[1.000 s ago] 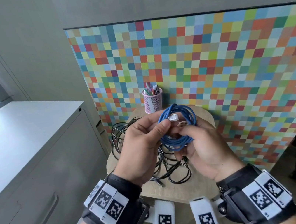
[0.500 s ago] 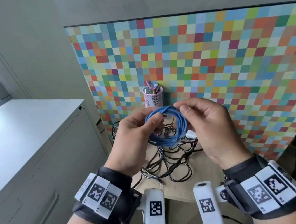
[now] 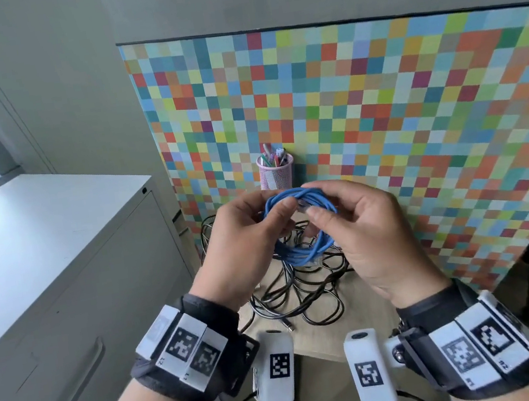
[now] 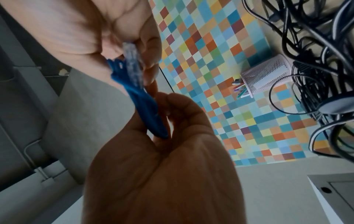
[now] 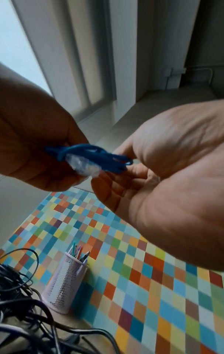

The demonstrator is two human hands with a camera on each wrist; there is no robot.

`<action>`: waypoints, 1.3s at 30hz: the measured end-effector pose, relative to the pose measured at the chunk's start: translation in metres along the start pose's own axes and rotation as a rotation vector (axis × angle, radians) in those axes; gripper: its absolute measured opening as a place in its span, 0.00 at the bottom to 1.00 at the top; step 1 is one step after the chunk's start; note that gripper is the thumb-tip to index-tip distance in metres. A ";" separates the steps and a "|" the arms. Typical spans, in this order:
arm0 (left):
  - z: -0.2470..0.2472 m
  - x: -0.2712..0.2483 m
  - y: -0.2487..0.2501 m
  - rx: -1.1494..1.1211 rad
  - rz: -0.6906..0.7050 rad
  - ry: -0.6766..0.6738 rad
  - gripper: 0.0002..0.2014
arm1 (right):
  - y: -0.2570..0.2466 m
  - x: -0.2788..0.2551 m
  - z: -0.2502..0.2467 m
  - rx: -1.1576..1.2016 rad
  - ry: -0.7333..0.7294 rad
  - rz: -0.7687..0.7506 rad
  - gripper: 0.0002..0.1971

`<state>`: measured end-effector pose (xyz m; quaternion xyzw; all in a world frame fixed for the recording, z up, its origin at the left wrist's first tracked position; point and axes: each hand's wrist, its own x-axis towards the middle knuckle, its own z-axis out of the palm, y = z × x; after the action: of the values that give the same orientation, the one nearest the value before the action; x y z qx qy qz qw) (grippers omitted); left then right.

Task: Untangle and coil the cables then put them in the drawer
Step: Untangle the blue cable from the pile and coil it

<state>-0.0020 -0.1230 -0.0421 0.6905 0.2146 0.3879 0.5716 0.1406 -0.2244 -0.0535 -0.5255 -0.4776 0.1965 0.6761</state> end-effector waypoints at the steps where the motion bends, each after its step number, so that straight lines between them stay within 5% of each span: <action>1: 0.001 -0.001 0.001 0.013 -0.004 -0.011 0.08 | 0.000 0.001 0.000 0.023 0.017 0.013 0.12; 7: 0.004 -0.002 0.005 -0.414 -0.157 -0.187 0.14 | 0.000 0.000 0.004 0.370 -0.032 0.157 0.13; 11: 0.013 -0.004 0.005 -0.606 -0.228 -0.112 0.09 | 0.000 -0.001 0.008 0.198 0.021 0.083 0.12; 15: 0.017 0.000 0.004 -0.642 -0.239 -0.001 0.12 | 0.001 -0.002 0.006 -0.018 0.022 0.003 0.14; 21: 0.017 -0.001 0.006 -0.681 -0.177 -0.031 0.05 | -0.002 0.000 0.004 -0.108 0.020 -0.121 0.21; 31: 0.019 -0.001 0.002 -0.673 -0.063 -0.116 0.08 | 0.004 0.003 -0.002 0.101 -0.009 0.043 0.15; 39: 0.015 -0.002 0.002 -0.555 -0.050 -0.143 0.13 | -0.004 -0.002 -0.001 -0.065 -0.004 -0.090 0.20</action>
<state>0.0085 -0.1342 -0.0414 0.5278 0.0765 0.3680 0.7617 0.1394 -0.2283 -0.0504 -0.5250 -0.5082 0.1511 0.6658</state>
